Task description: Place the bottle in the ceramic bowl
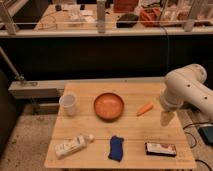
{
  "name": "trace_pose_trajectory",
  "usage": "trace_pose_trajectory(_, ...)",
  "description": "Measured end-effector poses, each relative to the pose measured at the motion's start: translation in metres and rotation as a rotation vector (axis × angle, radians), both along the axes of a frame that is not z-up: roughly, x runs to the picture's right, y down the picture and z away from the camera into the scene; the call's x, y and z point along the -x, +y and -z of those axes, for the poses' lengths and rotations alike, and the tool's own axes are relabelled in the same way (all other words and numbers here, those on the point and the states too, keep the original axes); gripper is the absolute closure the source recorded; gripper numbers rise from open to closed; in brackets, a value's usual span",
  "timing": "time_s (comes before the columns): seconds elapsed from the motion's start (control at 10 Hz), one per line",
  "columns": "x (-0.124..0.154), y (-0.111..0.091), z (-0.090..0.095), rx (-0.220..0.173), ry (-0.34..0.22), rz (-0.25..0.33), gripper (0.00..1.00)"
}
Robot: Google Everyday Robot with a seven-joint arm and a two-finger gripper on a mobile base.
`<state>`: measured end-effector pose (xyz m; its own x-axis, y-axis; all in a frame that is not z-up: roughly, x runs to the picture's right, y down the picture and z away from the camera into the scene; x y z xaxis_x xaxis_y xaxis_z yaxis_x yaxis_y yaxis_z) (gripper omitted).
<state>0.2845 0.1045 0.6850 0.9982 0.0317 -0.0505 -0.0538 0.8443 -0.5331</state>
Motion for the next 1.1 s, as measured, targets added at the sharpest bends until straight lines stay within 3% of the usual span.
trace_pose_trajectory(0.2,0.005,-0.001,0.002,-0.003,-0.005,0.008,0.20)
trace_pose_trajectory(0.5,0.060,-0.007,0.006,-0.017,-0.062,0.057,0.20)
trace_pose_trajectory(0.9,0.083,-0.007,0.010,-0.021,-0.102,0.091,0.20)
trace_pose_trajectory(1.1,0.114,-0.005,0.011,-0.017,-0.139,0.118,0.20)
